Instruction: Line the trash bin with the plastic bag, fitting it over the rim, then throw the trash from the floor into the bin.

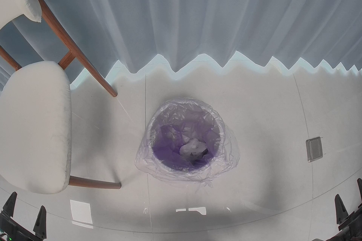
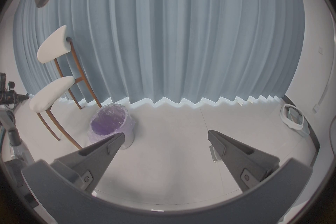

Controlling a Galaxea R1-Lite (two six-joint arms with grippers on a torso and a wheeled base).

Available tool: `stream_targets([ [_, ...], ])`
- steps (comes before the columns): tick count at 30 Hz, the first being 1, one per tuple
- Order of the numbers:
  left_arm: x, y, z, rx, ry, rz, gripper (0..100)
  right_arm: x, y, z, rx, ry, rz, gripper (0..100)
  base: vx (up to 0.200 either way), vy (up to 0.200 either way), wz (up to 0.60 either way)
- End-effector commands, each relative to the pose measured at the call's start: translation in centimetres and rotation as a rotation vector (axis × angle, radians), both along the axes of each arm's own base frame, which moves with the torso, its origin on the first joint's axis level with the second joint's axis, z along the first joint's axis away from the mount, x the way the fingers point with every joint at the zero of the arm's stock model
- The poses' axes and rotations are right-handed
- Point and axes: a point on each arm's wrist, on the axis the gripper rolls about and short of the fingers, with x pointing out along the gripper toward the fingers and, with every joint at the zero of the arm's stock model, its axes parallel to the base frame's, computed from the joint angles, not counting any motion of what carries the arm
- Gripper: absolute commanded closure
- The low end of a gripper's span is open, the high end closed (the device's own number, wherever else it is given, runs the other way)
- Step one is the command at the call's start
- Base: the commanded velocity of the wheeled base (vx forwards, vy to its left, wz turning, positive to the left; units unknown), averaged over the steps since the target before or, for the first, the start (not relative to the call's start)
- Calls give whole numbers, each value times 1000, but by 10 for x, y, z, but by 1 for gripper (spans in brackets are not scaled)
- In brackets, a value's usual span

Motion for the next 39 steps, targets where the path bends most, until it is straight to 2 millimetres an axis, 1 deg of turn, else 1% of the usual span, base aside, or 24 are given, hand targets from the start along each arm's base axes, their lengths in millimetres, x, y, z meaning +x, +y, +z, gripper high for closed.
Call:
stream_targets([
  [1, -3, 0, -4, 11, -45, -37, 0, -2, 0, -6, -17, -31, 37, 0, 0, 0, 0],
  [2, -3, 0, -4, -1, -45, -28, 0, -2, 0, -6, -16, -31, 36, 0, 0, 0, 0],
  [3, -3, 1, -4, -47, -48, 33, 0, -2, 0, -6, 29, -27, 18, 0, 0, 0, 0],
  [10, -3, 1, -4, -40, -45, 2, 0, -2, 0, -6, 30, -25, 20, 0, 0, 0, 0],
  [13, -2, 0, -8, -46, -8, -32, 0, -2, 0, -6, 32, -25, 21, 0, 0, 0, 0],
  [21, -2, 0, -8, -38, -9, -38, 0, -1, 0, -5, 29, -4, 30, 0, 0, 0, 0],
  [39, -2, 0, -8, -38, -6, -35, 0, -2, -1, -6, 42, -25, 18, 0, 0, 0, 0],
])
